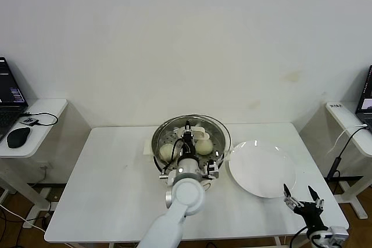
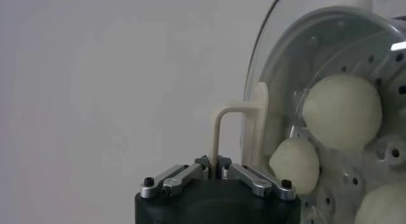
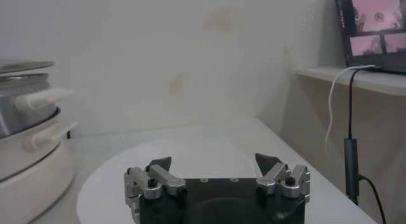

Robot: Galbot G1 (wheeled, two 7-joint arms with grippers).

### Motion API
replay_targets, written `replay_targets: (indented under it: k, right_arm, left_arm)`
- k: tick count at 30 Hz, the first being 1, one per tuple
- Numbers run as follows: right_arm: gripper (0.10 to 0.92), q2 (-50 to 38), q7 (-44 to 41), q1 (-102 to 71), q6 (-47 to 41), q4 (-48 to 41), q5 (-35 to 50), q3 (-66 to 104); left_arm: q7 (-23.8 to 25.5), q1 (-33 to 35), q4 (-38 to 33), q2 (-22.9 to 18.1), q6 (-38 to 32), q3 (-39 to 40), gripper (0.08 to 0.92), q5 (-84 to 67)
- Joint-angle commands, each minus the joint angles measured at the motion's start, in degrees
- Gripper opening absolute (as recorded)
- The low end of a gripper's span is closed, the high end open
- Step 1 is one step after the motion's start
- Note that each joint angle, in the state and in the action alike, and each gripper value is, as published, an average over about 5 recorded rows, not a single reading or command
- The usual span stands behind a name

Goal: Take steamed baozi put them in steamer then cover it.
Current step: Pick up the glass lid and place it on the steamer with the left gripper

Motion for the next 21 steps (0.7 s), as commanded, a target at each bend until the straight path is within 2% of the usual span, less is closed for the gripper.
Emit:
replay_targets:
  k: [1, 21]
  right_arm:
    - [0.823, 0.04, -0.02, -0.05, 0.04, -0.04, -0.14, -0.07]
    - [0.823, 0.16, -0.10, -0.33, 0.19, -0.06, -0.50, 0.01]
  left_arm:
    - [0.16, -0.49, 0.51, -0.26, -0.06, -0.60, 0.139, 1.03]
    - [-0.68, 0.15, 2.21, -0.26, -0.76, -1.98, 0.139, 2.00]
